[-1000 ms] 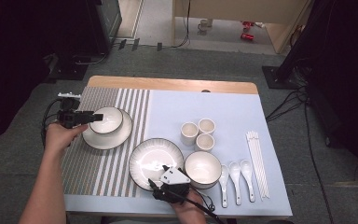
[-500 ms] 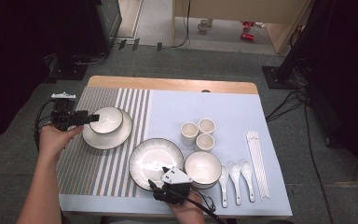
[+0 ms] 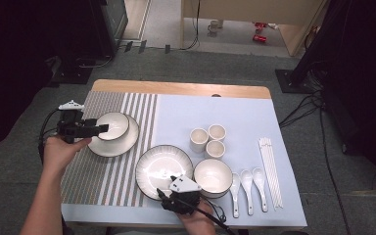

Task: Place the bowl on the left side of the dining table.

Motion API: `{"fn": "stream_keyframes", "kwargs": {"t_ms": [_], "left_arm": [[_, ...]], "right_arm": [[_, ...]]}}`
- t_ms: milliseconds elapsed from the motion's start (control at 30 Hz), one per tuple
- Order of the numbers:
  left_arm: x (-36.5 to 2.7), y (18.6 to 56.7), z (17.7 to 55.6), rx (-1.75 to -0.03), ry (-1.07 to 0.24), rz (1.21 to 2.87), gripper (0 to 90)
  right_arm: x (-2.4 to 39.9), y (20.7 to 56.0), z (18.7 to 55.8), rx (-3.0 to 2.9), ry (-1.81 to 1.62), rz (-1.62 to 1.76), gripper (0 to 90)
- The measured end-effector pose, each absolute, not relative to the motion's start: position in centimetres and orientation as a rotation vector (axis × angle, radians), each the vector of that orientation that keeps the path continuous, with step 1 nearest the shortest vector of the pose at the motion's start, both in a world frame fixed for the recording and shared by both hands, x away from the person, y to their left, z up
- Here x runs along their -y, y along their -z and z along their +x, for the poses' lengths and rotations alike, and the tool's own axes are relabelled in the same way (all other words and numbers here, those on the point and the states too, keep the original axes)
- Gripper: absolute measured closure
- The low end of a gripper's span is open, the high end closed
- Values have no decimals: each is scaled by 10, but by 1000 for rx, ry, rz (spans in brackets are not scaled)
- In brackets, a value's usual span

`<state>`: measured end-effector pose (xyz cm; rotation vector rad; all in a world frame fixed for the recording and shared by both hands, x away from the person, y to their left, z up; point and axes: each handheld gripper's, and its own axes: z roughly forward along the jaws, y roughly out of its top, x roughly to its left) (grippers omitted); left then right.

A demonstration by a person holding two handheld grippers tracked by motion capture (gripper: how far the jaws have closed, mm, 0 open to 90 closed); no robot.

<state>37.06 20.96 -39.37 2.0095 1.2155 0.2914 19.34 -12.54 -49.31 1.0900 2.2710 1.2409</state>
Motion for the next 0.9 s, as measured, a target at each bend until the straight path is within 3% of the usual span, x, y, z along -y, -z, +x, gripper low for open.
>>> {"fn": "stream_keyframes", "kwargs": {"t_ms": [667,900], "left_arm": [[-201,406,350,-1144,-269,2008,380],[-200,409,343,-1107,-317,2029,378]], "right_arm": [[127,474,192,-2319,-1182,1069,430],[129,460,189,-2328,-1203,1067,430]]}}
